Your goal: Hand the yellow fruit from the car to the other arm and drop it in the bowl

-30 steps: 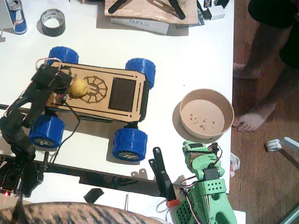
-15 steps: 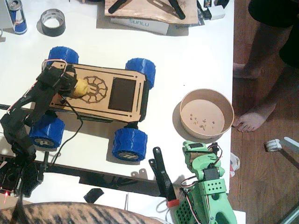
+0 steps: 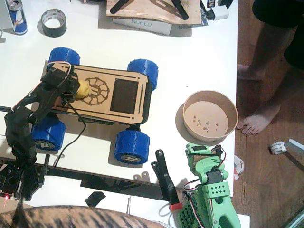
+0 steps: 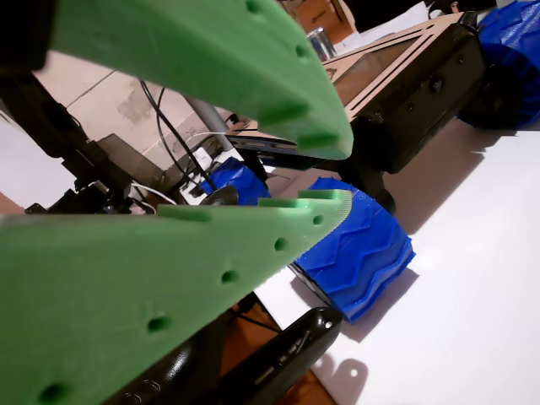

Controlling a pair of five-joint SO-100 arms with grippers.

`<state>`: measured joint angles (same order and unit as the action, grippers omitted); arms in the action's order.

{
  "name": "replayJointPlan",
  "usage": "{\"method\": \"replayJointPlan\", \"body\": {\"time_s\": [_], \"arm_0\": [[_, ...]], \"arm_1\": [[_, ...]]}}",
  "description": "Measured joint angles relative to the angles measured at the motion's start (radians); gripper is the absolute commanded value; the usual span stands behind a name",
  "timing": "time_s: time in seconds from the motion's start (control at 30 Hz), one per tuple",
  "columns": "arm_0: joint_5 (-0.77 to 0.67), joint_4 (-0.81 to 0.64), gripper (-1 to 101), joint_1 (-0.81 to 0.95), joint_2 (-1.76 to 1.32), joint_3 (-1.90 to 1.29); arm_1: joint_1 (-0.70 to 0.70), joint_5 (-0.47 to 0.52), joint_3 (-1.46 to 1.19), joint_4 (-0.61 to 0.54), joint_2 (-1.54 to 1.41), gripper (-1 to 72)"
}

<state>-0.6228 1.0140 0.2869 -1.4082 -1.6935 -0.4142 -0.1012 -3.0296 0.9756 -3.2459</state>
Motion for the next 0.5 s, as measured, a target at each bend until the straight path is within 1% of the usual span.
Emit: {"method": "replayJointPlan", "body": {"time_s": [0.23,0.5], "arm_0": [[0.0,-0.057,56,0.0,0.069,0.0],[0.0,-0.086,56,0.0,0.097,0.011]], "arm_1": [[0.0,0.0,0.0,0.0,0.0,0.1],[0.0,0.0,0.0,0.0,0.0,0.1]]}}
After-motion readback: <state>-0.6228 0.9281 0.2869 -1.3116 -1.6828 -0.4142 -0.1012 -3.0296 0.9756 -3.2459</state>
